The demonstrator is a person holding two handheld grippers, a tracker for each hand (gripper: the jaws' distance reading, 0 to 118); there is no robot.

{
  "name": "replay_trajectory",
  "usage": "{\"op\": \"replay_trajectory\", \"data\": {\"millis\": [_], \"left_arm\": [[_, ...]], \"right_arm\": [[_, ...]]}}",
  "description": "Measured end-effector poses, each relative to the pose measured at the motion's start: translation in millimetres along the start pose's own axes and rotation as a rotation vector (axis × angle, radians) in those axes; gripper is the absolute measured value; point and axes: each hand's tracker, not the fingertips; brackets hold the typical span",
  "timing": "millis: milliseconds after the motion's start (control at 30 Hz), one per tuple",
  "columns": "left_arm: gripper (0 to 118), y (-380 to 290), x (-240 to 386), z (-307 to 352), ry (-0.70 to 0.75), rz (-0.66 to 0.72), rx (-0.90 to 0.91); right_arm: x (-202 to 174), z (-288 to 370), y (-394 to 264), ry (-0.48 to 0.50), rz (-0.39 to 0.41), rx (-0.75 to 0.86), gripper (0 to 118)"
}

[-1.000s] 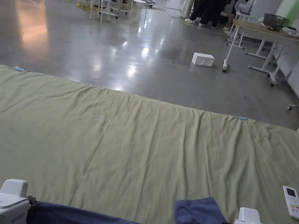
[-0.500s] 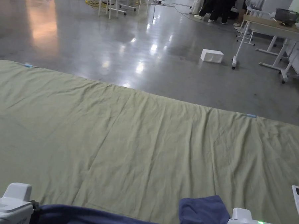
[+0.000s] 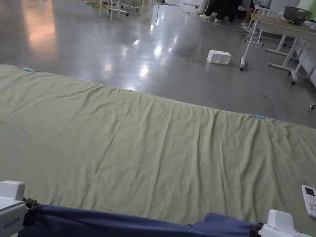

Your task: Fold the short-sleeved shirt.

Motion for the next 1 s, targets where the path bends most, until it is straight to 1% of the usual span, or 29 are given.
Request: {"op": "replay_trajectory", "data": {"millis": [33, 133, 200, 233, 367, 433, 533, 600, 667, 700, 833, 933, 967, 1000], "left_arm": [[3, 1, -3, 6, -0.006, 0.002, 0.011], [3, 2, -8, 29, -0.018, 0.005, 0.029], [3, 0, -12, 41, -0.028, 0.004, 0.038], [3, -3, -14, 47, -0.037, -0.005, 0.038], [3, -21, -22, 66, -0.061, -0.017, 0.043], [3, -37, -23, 74, -0.082, -0.026, 0.026], [3, -64, -34, 75, -0.078, -0.037, -0.009], [3, -86, -39, 75, -0.065, -0.048, -0.041], [3, -102, -41, 76, -0.057, -0.050, -0.069], [3, -111, -42, 76, -0.052, -0.051, -0.080], [3, -137, -47, 71, -0.044, -0.043, -0.138], [3, -149, -46, 62, -0.039, -0.050, -0.185], [3, -151, -47, 58, -0.040, -0.046, -0.191], [3, -138, -34, 80, -0.039, -0.040, -0.193]], "right_arm": [[-3, 14, -1, -0.001, 0.010, 0.019, 2], [0, 49, -14, 0.005, -0.016, 0.036, 2], [-1, 66, -25, 0.001, 0.013, 0.036, 2], [-1, 74, -33, -0.009, 0.014, 0.038, 2], [7, 87, -74, 0.004, -0.005, -0.004, 2], [7, 97, -98, -0.016, 0.016, -0.032, 2], [8, 99, -132, -0.021, 0.011, -0.096, 2], [8, 96, -153, -0.032, 0.032, -0.132, 2], [7, 92, -168, -0.038, 0.016, -0.155, 2], [1, 102, -168, -0.037, 0.007, -0.172, 2], [1, 91, -187, -0.047, 0.003, -0.207, 2], [-3, 81, -194, -0.059, 0.016, -0.211, 2], [-11, 94, -184, -0.056, 0.018, -0.215, 2], [-11, 91, -186, -0.056, 0.008, -0.216, 2]]}}
